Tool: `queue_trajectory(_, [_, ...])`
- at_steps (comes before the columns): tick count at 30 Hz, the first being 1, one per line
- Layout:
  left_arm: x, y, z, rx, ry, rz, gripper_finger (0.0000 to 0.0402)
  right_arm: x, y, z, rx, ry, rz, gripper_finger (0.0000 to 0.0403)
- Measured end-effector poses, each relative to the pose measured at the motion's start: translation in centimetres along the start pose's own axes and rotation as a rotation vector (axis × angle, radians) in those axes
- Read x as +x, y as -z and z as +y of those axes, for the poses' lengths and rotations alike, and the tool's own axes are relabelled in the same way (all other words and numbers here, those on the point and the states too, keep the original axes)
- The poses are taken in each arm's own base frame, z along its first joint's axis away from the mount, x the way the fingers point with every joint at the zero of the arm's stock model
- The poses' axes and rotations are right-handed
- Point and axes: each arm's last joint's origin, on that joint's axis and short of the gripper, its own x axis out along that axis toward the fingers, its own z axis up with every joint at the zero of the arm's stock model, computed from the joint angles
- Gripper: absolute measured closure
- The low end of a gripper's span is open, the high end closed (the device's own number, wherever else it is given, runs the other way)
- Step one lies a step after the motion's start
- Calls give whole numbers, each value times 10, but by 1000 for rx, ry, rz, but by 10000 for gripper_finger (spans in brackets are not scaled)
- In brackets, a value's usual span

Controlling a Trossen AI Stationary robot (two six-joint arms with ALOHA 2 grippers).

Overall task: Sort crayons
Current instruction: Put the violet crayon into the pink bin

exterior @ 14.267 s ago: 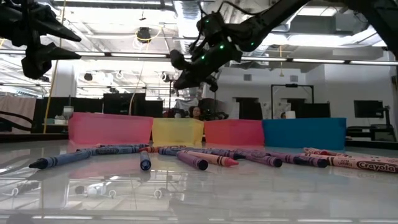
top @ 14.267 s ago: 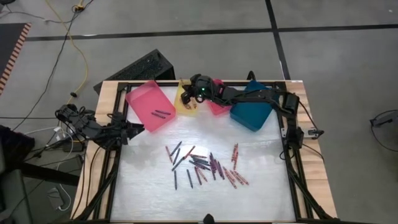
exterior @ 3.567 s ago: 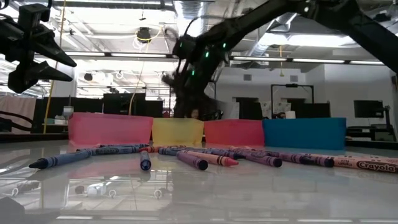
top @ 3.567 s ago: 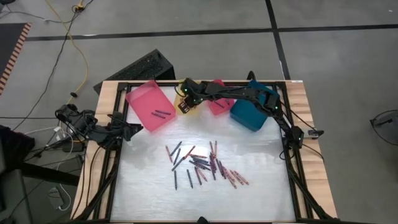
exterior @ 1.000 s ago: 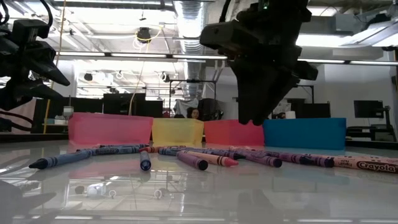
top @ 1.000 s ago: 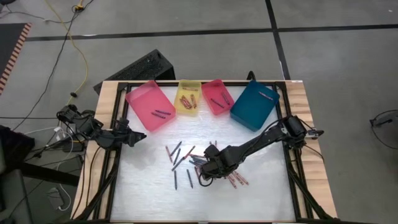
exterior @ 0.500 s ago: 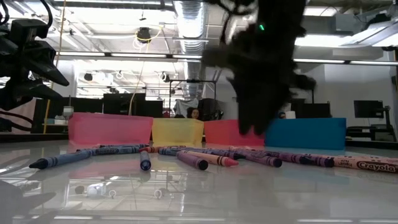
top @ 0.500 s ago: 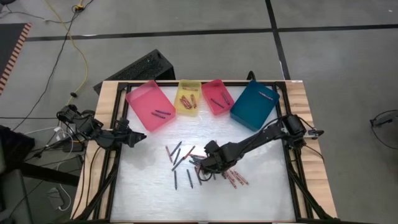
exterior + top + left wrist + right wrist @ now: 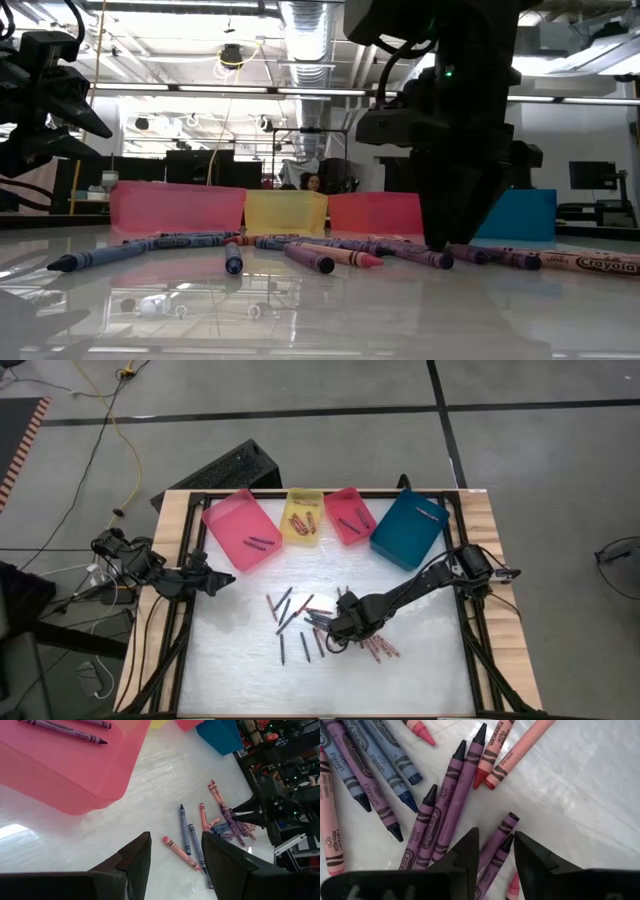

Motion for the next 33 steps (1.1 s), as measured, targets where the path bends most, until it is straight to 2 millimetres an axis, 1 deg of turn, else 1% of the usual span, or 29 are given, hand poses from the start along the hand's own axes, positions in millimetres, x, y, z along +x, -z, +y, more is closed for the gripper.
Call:
queue_trajectory(3, [0,0,0,-2,0,0,236,0,0,0,1,0,1,285])
queue_trajectory(5, [0,0,0,-6,0,0,236,0,0,0,8,2,3,298])
queue_trajectory(8, [0,0,0,-10,0,0,236,0,-1,-1,10,6,4,326])
queue_trajectory(13, [0,0,0,-11,0,-1,236,2,-10,-4,23,13,-4,380])
queue_trajectory(15, [0,0,0,-10,0,0,236,2,-13,-5,24,15,-12,395])
queue_trajectory(27, [0,0,0,-10,0,1,236,3,-21,-8,19,26,-31,398])
queue_trajectory(31, [0,0,0,-10,0,1,236,-1,-24,-5,12,22,-56,399])
queue_trajectory(33, [0,0,0,-10,0,1,236,-5,-27,-1,-4,3,-67,399])
